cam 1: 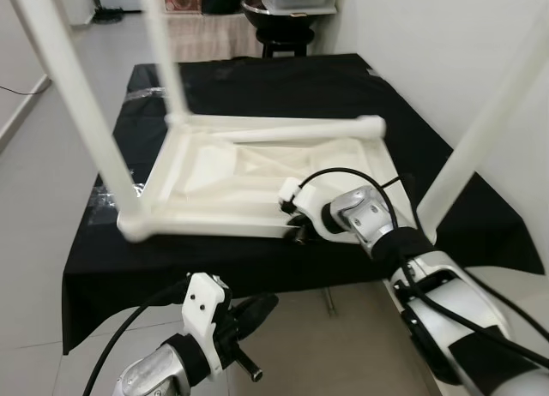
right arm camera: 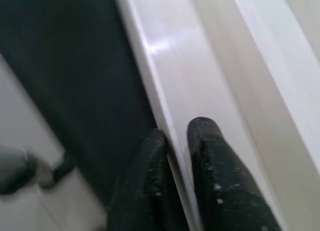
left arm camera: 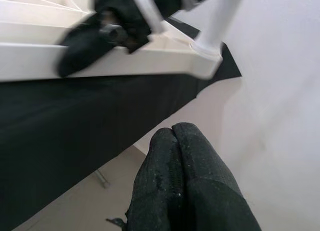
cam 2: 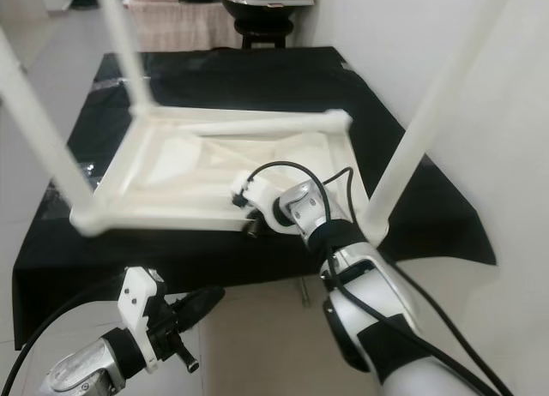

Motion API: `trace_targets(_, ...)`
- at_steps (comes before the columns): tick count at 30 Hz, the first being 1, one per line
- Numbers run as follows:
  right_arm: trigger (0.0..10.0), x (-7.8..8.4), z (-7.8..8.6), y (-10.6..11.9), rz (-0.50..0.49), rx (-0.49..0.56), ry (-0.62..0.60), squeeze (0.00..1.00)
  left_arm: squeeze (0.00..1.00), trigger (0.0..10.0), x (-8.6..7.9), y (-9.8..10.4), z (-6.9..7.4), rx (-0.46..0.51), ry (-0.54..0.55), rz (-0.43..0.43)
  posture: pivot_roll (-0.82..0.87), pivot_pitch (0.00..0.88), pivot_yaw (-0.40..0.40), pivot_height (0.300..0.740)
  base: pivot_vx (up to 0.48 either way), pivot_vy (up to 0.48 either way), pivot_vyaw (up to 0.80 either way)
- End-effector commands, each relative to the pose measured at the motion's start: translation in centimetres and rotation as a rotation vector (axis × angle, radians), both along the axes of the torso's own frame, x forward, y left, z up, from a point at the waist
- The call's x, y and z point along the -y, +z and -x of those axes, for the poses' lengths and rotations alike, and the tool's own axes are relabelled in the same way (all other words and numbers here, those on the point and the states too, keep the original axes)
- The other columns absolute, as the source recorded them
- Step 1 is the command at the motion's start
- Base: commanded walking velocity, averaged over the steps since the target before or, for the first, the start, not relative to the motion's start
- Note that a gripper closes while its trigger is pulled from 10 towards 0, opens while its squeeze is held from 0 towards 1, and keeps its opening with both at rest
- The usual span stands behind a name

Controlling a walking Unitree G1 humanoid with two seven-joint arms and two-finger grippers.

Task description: Building children table

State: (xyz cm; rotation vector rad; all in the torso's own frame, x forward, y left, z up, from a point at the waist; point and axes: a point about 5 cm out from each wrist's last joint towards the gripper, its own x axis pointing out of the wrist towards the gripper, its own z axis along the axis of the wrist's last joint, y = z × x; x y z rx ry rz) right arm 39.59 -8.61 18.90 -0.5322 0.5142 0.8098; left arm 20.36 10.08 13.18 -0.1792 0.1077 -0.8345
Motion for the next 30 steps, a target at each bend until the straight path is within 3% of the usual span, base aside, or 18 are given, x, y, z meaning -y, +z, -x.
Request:
trace_targets(1, 0.0, -1.2, -0.9, 2.5, -0.124, 0.088, -0.124, 0.00, 0.00, 10.0, 0.1, -0.1, 0.4, -0.022, 0.002, 0.006, 0.00, 0.169, -0.042, 0.740, 0.000, 0.000, 0.00)
trace_targets(4, 0.0, -2.0, -1.0, 2.8, -0.166, 0.097, -0.159, 0.00, 0.00, 10.0, 0.1, -0.1, 0.5, -0.022, 0.004, 0.007, 0.00, 0.171, -0.043, 0.740, 0.000, 0.000, 0.00)
trace_targets(5, 0.0, -3.1, -1.0, 3.2, -0.206, 0.119, -0.172, 0.00, 0.00, 10.0, 0.1, 0.0, 0.5, -0.023, 0.004, 0.008, 0.01, 0.176, -0.044, 0.740, 0.000, 0.000, 0.00)
trace_targets(6, 1.0, -4.1, -1.0, 3.6, -0.240, 0.141, -0.179, 0.00, 0.00, 10.0, 0.1, 0.0, 0.6, -0.024, 0.005, 0.010, 0.01, 0.179, -0.045, 0.740, 0.000, 0.000, 0.00)
trace_targets(7, 1.0, -4.1, -1.0, 3.6, -0.240, 0.141, -0.179, 0.00, 0.00, 10.0, 0.1, 0.0, 0.6, -0.024, 0.005, 0.010, 0.01, 0.179, -0.045, 0.740, 0.000, 0.000, 0.00)
trace_targets(8, 10.0, -5.4, -0.9, 4.2, -0.289, 0.195, -0.183, 0.00, 0.00, 10.0, 0.2, 0.0, 0.7, -0.024, 0.004, 0.012, 0.01, 0.185, -0.042, 0.740, 0.000, 0.000, 0.00)
trace_targets(10, 10.0, -8.1, -0.5, 5.5, -0.364, 0.276, -0.184, 0.00, 0.00, 10.0, 0.2, 0.1, 0.8, -0.026, 0.003, 0.015, 0.02, 0.187, -0.042, 0.740, 0.000, 0.000, 0.00)
trace_targets(11, 10.0, -9.6, -0.2, 6.3, -0.411, 0.312, -0.177, 0.71, 0.00, 10.0, 0.2, 0.1, 0.8, -0.028, 0.002, 0.015, 0.02, 0.188, -0.041, 0.740, 0.000, 0.000, 0.00)
trace_targets(15, 10.0, -9.6, -0.2, 6.3, -0.411, 0.312, -0.177, 0.71, 0.00, 10.0, 0.2, 0.1, 0.8, -0.028, 0.002, 0.015, 0.02, 0.188, -0.041, 0.740, 0.000, 0.000, 0.00)
trace_targets(16, 10.0, -10.6, 0.1, 6.8, -0.446, 0.351, -0.189, 1.00, 0.00, 10.0, 0.2, 0.1, 0.9, -0.029, 0.001, 0.014, 0.03, 0.188, -0.041, 0.740, 0.000, 0.000, 0.00)
trace_targets(20, 10.0, -12.8, 1.0, 7.6, -0.569, 0.344, -0.153, 1.00, 0.00, 10.0, 0.3, 0.2, 0.9, -0.029, 0.002, 0.010, 0.03, 0.188, -0.047, 0.740, 0.000, 0.000, 0.00)
trace_targets(22, 10.0, -14.0, 2.4, 7.8, -0.716, 0.272, 0.013, 1.00, 0.00, 10.0, 0.2, 0.2, 0.8, -0.027, 0.007, 0.012, 0.01, 0.187, -0.043, 0.740, 0.000, 0.000, 0.00)
trace_targets(23, 10.0, -14.0, 2.4, 7.8, -0.716, 0.272, 0.013, 1.00, 0.00, 10.0, 0.2, 0.2, 0.8, -0.027, 0.007, 0.012, 0.01, 0.187, -0.043, 0.740, 0.000, 0.000, 0.00)
trace_targets(24, 10.0, -13.8, 3.7, 7.4, -0.787, 0.220, 0.178, 1.00, 0.00, 10.0, 0.2, 0.2, 0.7, -0.026, 0.008, 0.013, 0.00, 0.186, -0.039, 0.740, 0.000, 0.000, 0.00)
trace_targets(26, 10.0, -13.6, 4.2, 7.1, -0.798, 0.200, 0.236, 1.00, 0.00, 10.0, 0.2, 0.2, 0.6, -0.025, 0.008, 0.012, 0.00, 0.185, -0.038, 0.740, 0.000, 0.000, 0.00)
trace_targets(27, 10.0, -12.4, 5.1, 6.3, -0.804, 0.181, 0.326, 0.66, 0.00, 10.0, 0.2, 0.2, 0.6, -0.022, 0.007, 0.010, -0.01, 0.182, -0.032, 0.740, 0.000, 0.000, 0.00)
trace_targets(29, 10.0, -11.6, 6.1, 5.7, -0.804, 0.163, 0.393, 0.66, 0.00, 10.0, 0.1, 0.2, 0.5, -0.019, 0.006, 0.009, -0.01, 0.182, -0.032, 0.740, 0.000, 0.000, 0.00)
trace_targets(30, 10.0, -9.9, 7.1, 4.9, -0.810, 0.138, 0.451, 0.00, 0.00, 10.0, 0.1, 0.2, 0.3, -0.015, 0.009, 0.007, -0.02, 0.176, -0.032, 0.740, 0.000, 0.000, 0.00)
